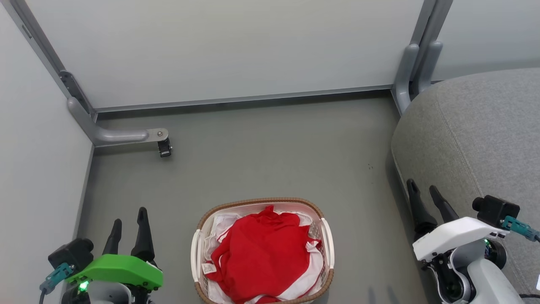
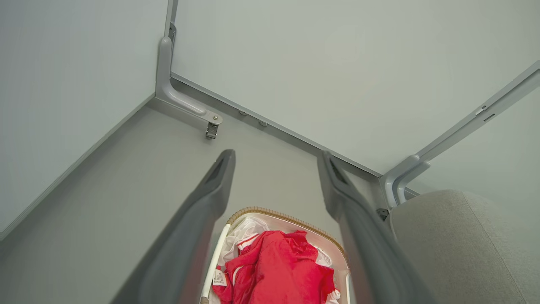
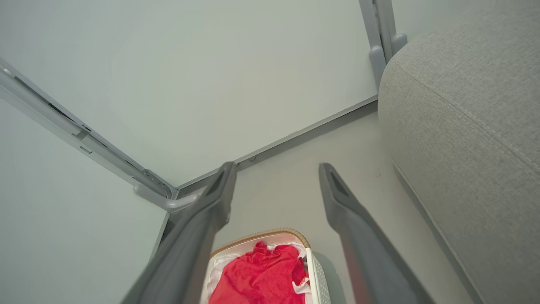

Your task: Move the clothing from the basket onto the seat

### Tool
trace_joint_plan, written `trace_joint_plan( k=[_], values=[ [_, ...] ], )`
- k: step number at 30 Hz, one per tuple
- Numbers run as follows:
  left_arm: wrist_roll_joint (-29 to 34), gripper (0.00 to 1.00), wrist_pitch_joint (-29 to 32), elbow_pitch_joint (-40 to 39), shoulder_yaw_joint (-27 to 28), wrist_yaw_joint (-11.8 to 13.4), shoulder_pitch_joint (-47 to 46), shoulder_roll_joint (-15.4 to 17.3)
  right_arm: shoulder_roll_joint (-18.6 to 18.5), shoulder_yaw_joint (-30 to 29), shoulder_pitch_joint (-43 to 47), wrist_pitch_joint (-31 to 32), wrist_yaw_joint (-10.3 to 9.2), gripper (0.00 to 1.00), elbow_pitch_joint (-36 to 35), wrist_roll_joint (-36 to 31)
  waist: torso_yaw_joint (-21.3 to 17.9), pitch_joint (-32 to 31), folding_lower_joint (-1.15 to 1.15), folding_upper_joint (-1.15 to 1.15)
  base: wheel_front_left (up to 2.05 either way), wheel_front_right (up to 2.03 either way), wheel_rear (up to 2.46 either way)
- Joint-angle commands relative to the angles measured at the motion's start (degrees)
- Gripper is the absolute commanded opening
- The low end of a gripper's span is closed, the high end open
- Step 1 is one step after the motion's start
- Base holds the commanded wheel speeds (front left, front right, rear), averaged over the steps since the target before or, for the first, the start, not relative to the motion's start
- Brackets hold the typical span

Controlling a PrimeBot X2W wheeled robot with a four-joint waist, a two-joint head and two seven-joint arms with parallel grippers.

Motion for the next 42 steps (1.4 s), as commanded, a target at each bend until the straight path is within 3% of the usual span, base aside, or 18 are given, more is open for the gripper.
trace_joint_plan(
  k=[1,20,42],
  values=[
    [1.9,1.00,-0.5,-0.2,0.0,0.2,-2.1,0.6,-0.6,0.1,-1.7,-0.6,0.01,1.00,-0.3,-1.8,0.0,0.2,0.00,0.00,0.00,0.00,0.00],
    [13.7,1.00,-3.3,0.0,-1.2,1.7,-1.2,0.6,-0.4,1.1,-1.2,-3.4,0.01,1.00,0.5,-14.8,0.3,0.4,0.00,0.00,0.00,0.00,0.00],
    [22.9,1.00,-6.0,0.7,-1.1,2.5,2.1,-0.4,1.3,0.1,0.5,-6.1,0.02,1.00,3.1,-26.2,0.3,-0.4,0.00,0.00,0.00,0.00,0.00]
  ],
)
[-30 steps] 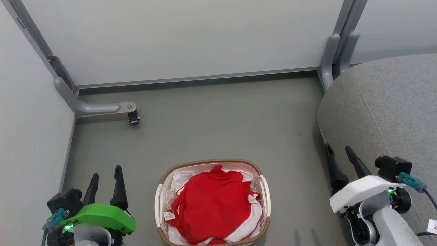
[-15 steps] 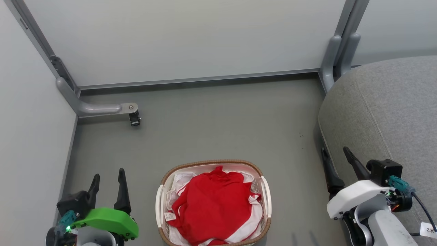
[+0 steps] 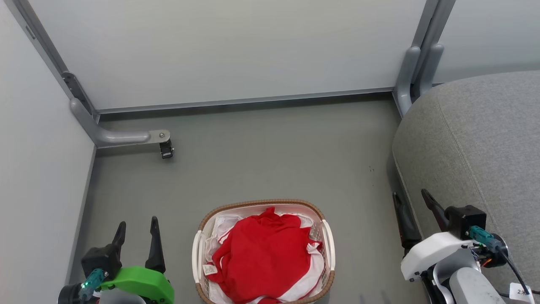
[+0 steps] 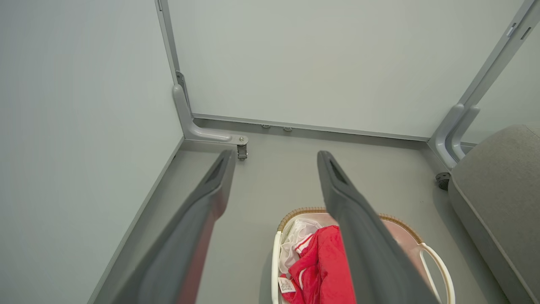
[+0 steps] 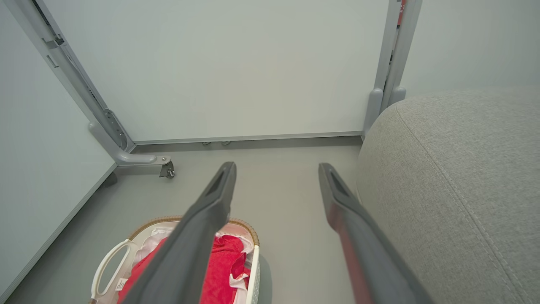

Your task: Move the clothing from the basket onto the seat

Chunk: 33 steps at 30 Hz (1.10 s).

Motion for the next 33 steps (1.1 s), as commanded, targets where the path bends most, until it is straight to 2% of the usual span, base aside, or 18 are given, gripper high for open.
trace_joint_plan(
  k=[1,11,23,28,33],
  values=[
    [1.5,1.00,-0.5,-0.3,0.2,0.3,0.6,0.1,0.0,-0.2,0.3,-0.6,0.02,1.00,0.2,-1.5,0.0,0.0,0.00,0.00,0.00,0.00,0.00],
    [2.5,1.00,-1.6,-2.9,1.0,-0.4,1.5,0.0,1.2,-2.8,0.8,-1.7,0.01,1.00,-0.8,-5.2,0.0,0.1,0.00,0.00,0.00,0.00,0.00],
    [6.6,1.00,-2.6,-2.3,0.0,-1.0,1.4,0.0,1.5,-2.4,0.3,-2.7,0.01,1.00,-0.7,-9.4,-0.3,0.9,0.00,0.00,0.00,0.00,0.00],
    [6.7,1.00,-2.5,-1.8,-1.4,-1.2,-0.3,0.0,1.4,-1.8,-1.7,-2.7,0.01,1.00,-1.6,-9.1,-0.9,3.7,0.00,0.00,0.00,0.00,0.00],
    [5.0,1.00,-2.5,0.7,-3.7,-1.8,-3.5,0.0,1.4,-1.1,-4.9,-2.7,0.01,1.00,-2.7,-6.8,-2.1,9.1,0.00,0.00,0.00,0.00,0.00]
  ],
)
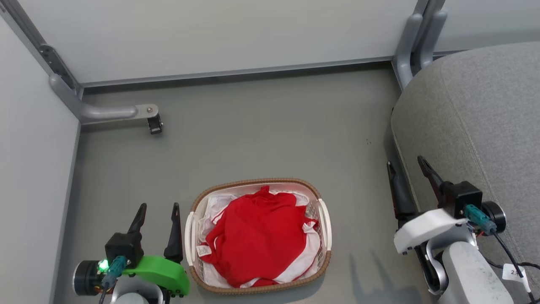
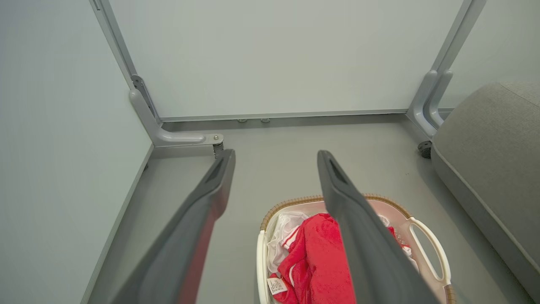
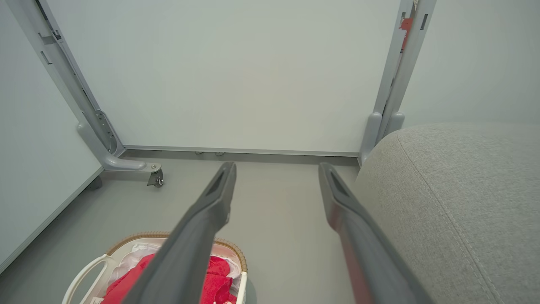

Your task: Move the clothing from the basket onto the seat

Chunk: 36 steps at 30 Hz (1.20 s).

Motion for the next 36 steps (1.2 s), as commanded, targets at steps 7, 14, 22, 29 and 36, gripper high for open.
trace_joint_plan(
  k=[7,14,22,29,36],
  values=[
    [-2.4,1.00,0.0,5.4,-4.2,-1.1,-7.6,0.2,-0.8,2.2,-5.8,-0.3,-0.01,1.00,-4.2,2.9,-3.5,12.3,0.00,0.00,0.00,0.00,0.00],
    [-4.5,1.00,0.0,13.5,-6.4,-1.4,-16.4,0.2,-0.6,3.2,-10.9,-0.2,-0.01,1.00,-8.8,5.7,-6.2,21.6,0.00,0.00,0.00,0.00,0.00],
    [-3.3,1.00,0.0,25.0,-7.6,-1.4,-26.3,0.3,-0.2,3.9,-15.2,-0.2,-0.01,1.00,-13.6,6.5,-9.1,30.7,0.00,0.00,0.00,0.00,0.00],
    [-2.8,1.00,0.0,38.6,-8.8,-1.5,-33.8,0.8,0.2,5.0,-16.9,-0.2,-0.01,1.00,-15.5,6.3,-11.1,35.9,0.00,0.00,0.00,0.00,0.00],
    [-2.6,1.00,0.1,45.7,-9.2,0.1,-37.6,1.7,0.4,4.9,-16.5,-0.2,-0.02,1.00,-15.6,7.0,-12.2,37.9,0.00,0.00,0.00,0.00,0.00]
  ],
)
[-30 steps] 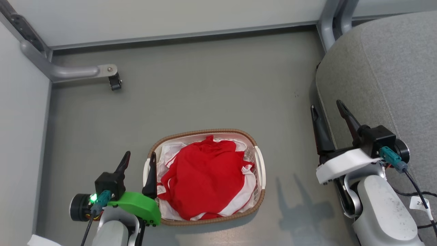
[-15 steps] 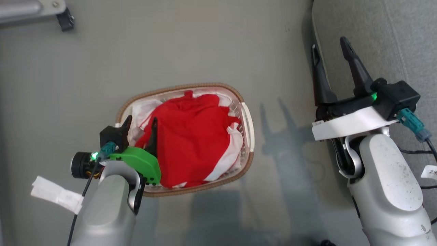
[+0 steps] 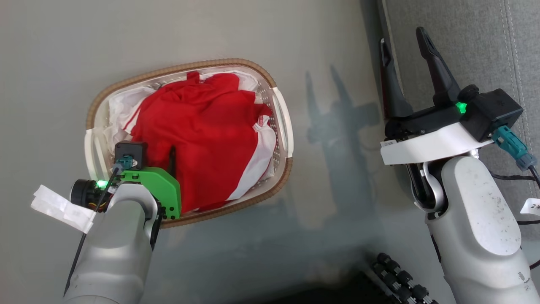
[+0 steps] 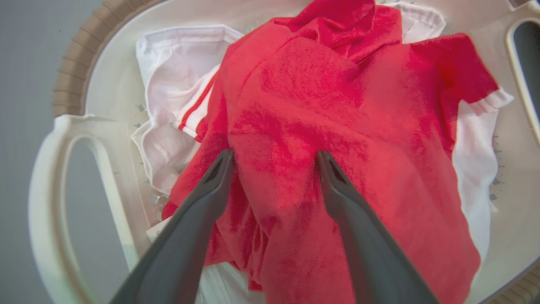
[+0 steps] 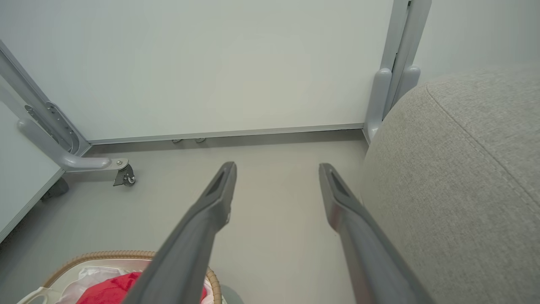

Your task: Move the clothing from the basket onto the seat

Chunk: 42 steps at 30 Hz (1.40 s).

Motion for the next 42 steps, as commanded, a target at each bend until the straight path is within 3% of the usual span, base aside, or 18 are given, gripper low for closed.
trace_joint_plan(
  k=[1,9,18,19,20,22,34,42],
  values=[
    [-0.3,1.00,0.5,0.9,0.1,0.4,-1.0,0.5,0.0,-0.1,-0.2,-0.1,-0.04,1.00,-0.1,0.5,-2.0,2.3,-0.01,0.00,0.00,0.00,0.00],
    [-2.4,1.00,2.8,3.2,0.8,-0.4,-2.8,0.7,0.0,1.0,-0.3,-0.1,-0.04,1.00,-0.2,2.4,-2.8,3.4,-0.01,0.00,0.00,0.00,0.00],
    [-5.5,1.00,2.4,2.3,-3.7,-1.5,-3.2,-0.8,0.0,2.6,-0.5,-0.1,-0.04,1.00,0.3,3.8,-3.6,3.6,-0.01,0.00,0.00,0.00,0.00],
    [-6.4,0.90,2.9,1.8,-4.8,-1.5,-2.7,-0.8,0.0,2.7,-0.4,-0.1,-0.04,1.00,0.4,4.0,-3.7,3.5,-0.01,0.00,0.00,0.00,0.00],
    [-7.1,0.49,3.2,1.2,-5.7,-1.5,-2.4,-0.8,0.0,2.8,-0.4,-0.1,-0.04,1.00,0.5,4.1,-3.7,3.5,-0.01,0.00,0.00,0.00,0.00],
    [-9.5,0.00,3.5,-0.1,-8.0,-1.5,-1.6,-0.9,0.0,3.0,-0.4,-0.1,-0.04,1.00,0.8,4.3,-3.8,3.3,-0.01,0.00,0.00,0.00,0.00],
    [-20.6,0.00,0.3,-5.6,-15.3,-1.5,3.1,-0.2,0.0,2.0,2.3,-0.1,-0.04,1.00,3.8,3.5,-2.6,-4.0,-0.01,0.00,0.00,0.00,0.00],
    [-21.9,0.00,0.0,-15.6,-16.1,-1.5,10.2,2.1,-0.1,2.7,6.2,-0.1,-0.05,1.00,7.3,3.5,0.0,-13.3,-0.01,0.00,0.00,0.00,0.00]
  ],
)
